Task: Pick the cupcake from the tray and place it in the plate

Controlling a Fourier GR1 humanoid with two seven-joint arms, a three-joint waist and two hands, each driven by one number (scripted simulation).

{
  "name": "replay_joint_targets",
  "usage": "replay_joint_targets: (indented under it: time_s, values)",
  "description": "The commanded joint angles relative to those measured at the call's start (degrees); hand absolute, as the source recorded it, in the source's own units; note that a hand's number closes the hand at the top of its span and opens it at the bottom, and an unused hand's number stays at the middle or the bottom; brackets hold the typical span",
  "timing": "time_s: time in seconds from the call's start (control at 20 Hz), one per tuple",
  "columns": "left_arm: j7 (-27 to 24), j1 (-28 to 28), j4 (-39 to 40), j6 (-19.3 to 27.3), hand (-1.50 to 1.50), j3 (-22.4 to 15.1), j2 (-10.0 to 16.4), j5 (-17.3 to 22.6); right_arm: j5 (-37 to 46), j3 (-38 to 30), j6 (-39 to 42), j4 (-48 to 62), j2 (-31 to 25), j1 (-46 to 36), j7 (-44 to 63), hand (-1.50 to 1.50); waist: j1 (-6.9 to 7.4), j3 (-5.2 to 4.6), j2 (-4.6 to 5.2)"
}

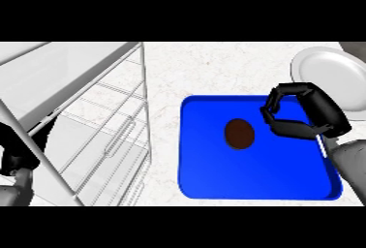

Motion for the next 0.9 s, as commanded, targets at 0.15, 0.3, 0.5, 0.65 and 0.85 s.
replay_joint_targets:
  time_s: [0.15, 0.3, 0.5, 0.65, 0.85]
  values:
    - [-1.11, 3.25, 1.64, 1.46, 0.00, -6.14, -7.01, -2.28, -11.77, -1.40, 11.50, 7.30, 8.73, 8.35, -17.29, -1.50, 0.77, -0.72, 0.96]
    - [-2.44, 3.22, 0.75, 2.21, 0.00, -5.92, -8.11, -2.77, -1.81, 2.60, 16.07, 10.77, 2.34, 7.29, -22.74, -1.50, 1.02, -0.86, 0.61]
    - [-0.04, 0.54, 1.64, 4.57, 0.00, -8.09, -10.07, -5.45, 9.08, 4.93, 10.19, 11.35, -1.25, 0.18, -18.80, -1.50, 0.60, -0.95, 0.57]
    - [-0.77, 2.88, 1.26, 4.07, 0.00, -7.81, -10.31, -4.95, 14.57, 5.21, 7.48, 10.68, -4.98, -0.62, -17.73, -1.50, 0.37, -1.01, 0.36]
    - [-1.22, 0.79, 3.19, 5.46, 0.00, -8.40, -11.97, -7.14, 19.56, 8.17, 9.47, 10.81, -5.08, -6.60, -9.92, -1.50, 0.60, -1.04, 0.50]
